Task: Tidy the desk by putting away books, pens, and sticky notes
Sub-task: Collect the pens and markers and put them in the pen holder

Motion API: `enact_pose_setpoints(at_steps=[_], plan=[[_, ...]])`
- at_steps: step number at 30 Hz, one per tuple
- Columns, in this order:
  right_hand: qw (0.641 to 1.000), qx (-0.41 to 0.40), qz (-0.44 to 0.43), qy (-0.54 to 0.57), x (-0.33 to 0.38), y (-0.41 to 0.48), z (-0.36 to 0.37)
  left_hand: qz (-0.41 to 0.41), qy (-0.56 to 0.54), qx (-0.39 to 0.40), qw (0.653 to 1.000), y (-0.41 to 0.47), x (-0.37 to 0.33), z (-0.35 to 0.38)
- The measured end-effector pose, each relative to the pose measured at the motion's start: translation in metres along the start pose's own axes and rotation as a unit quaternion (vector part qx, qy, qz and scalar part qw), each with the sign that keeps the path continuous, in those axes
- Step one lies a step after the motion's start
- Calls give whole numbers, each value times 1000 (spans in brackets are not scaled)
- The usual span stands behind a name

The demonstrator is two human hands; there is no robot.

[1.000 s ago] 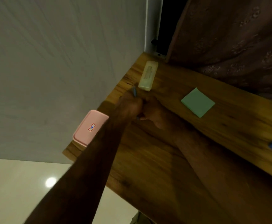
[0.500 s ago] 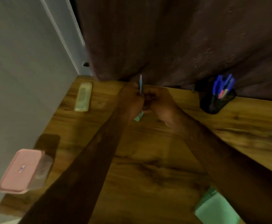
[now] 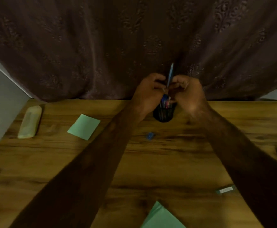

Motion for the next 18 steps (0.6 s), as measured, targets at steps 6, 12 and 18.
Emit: enact_pose_setpoints(at_steps=[6,12,18], plan=[[995,8,-24,-94,-30,18,0,-54,-13,-9,998,14,23,21],[996,42,-6,-76,-49,16,10,-79,35,-18,996,17,36,26],[994,48,-52,-87,-41,14,9,-84,101,-20,991,17,38,30]])
Point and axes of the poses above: each hand's wrist, its own y-axis towards the middle knuckle, its own z-axis out of the palm, x = y × z, the point moved 6 cm from there along y, towards the middle knuckle, and after that the axes turned 9 degrees about -y, right-handed, at the moved point
